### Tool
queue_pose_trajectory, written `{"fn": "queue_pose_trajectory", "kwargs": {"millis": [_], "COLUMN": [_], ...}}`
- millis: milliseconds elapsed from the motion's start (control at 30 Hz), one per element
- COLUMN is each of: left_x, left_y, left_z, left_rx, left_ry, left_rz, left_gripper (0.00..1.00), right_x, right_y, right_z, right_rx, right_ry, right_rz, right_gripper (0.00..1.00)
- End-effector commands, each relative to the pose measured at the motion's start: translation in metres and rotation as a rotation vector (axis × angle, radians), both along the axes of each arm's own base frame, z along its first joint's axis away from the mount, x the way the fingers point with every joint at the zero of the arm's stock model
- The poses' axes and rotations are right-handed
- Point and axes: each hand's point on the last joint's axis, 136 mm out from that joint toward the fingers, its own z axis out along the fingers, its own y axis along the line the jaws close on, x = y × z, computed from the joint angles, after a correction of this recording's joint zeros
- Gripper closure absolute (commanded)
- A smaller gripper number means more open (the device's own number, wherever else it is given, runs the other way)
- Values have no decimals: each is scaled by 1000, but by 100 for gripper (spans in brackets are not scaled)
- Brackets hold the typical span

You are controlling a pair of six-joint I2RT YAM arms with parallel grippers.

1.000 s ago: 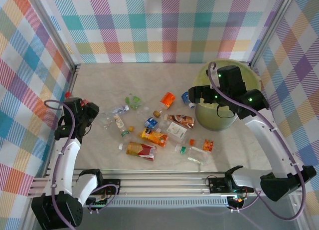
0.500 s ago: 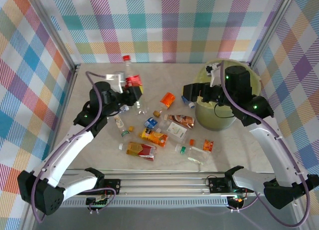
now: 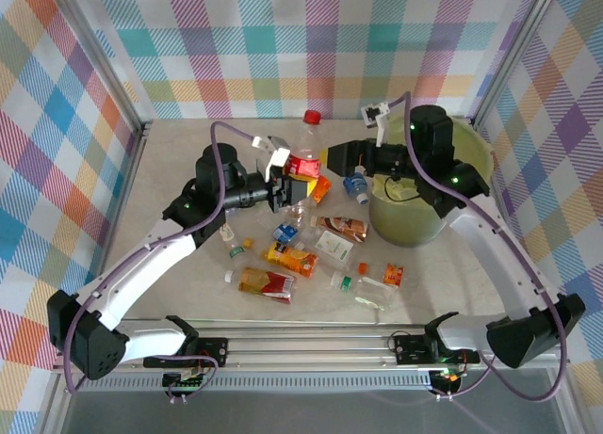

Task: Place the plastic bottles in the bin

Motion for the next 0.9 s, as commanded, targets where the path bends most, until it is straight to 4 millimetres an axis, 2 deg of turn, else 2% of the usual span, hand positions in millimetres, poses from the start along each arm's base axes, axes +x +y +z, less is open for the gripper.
{"fn": "queue_pose_trajectory", "kwargs": {"millis": [0,267,367,467,633,733,800,867], "left_x": [-18,-17,-21,-24,-26,-28,-27,-27], "left_y": [-12,-22,-26,-28,-24,-21,-18,-14], "left_z": [12,4,3,2,3,4,5,6], "left_rx": [5,34,39,45,49,51,56,61], "left_ry": [-52,-35,-32,-33,-39,-45,-50,-55], "left_rz": [-118,-141,-164,-180,-164,-156,-138,-114], "left_gripper": [87,86,86,85,81,72,63,37], "right_x": [-10,-11,-8,-6,1,4,4,5], "right_y": [11,22,22,22,19,17,15,12], "right_z": [36,44,43,44,41,40,41,45], "right_rx": [59,80,78,77,58,48,43,35], "right_ry": [-113,-153,-160,-167,-172,-179,-188,-204], "right_rz": [76,122,111,100,59,36,24,1], "right_gripper": [7,18,25,40,73,89,96,100]}}
